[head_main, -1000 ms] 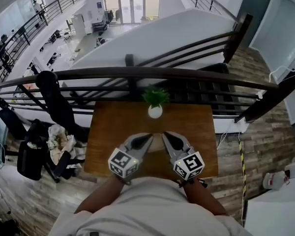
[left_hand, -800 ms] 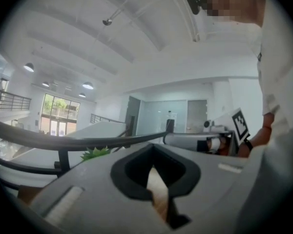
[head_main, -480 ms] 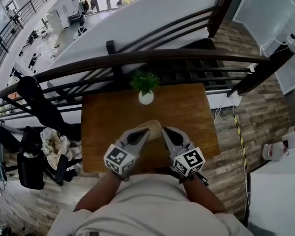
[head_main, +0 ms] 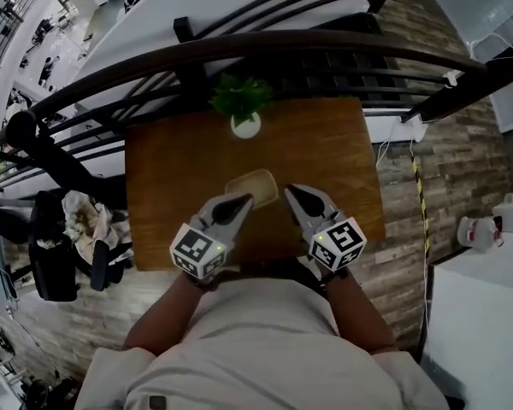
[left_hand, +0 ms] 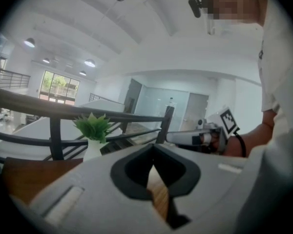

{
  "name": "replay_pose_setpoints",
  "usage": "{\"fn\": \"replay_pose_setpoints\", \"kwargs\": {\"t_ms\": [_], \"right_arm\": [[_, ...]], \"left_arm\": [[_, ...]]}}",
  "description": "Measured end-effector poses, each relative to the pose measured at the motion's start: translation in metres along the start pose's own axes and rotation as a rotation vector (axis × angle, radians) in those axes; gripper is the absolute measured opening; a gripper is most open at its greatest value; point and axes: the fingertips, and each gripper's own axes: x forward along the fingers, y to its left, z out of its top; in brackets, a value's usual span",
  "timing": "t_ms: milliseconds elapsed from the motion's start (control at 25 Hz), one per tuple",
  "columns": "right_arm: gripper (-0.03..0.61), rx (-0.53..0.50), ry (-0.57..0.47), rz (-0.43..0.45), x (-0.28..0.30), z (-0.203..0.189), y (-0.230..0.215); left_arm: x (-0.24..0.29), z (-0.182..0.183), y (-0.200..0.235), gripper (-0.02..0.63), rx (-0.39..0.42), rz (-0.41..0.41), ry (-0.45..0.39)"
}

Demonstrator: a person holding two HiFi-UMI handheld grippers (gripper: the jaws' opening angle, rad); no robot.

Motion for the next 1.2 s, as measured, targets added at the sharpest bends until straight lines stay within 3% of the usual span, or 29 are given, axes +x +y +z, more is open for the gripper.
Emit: {"fn": "replay_pose_setpoints", "kwargs": {"t_ms": [440,480,920,1200], "right_arm": [[0.011,0.137,0.197,0.077,0.032,-0.103,-0.074],[0.034,0.157,0.221,0.095,0.034,-0.112,-0.077],[0.067,0.296,0.401,0.183,0.057,-0.2,-0.116],[0.071,0.384,0.476,0.263,0.07,-0.249,-0.119]], "left_arm": [[0.047,-0.094,0.038,0.005,-0.094,0.021,0.131],[0.05,-0.101,0.04,0.003,-0.103,0.021,0.141],[0.09,-0.156,0.056,0.005,-0.167,0.031,0.214],[0.099,-0.187,0.073,0.003,-0.198,0.058,0.251]]}}
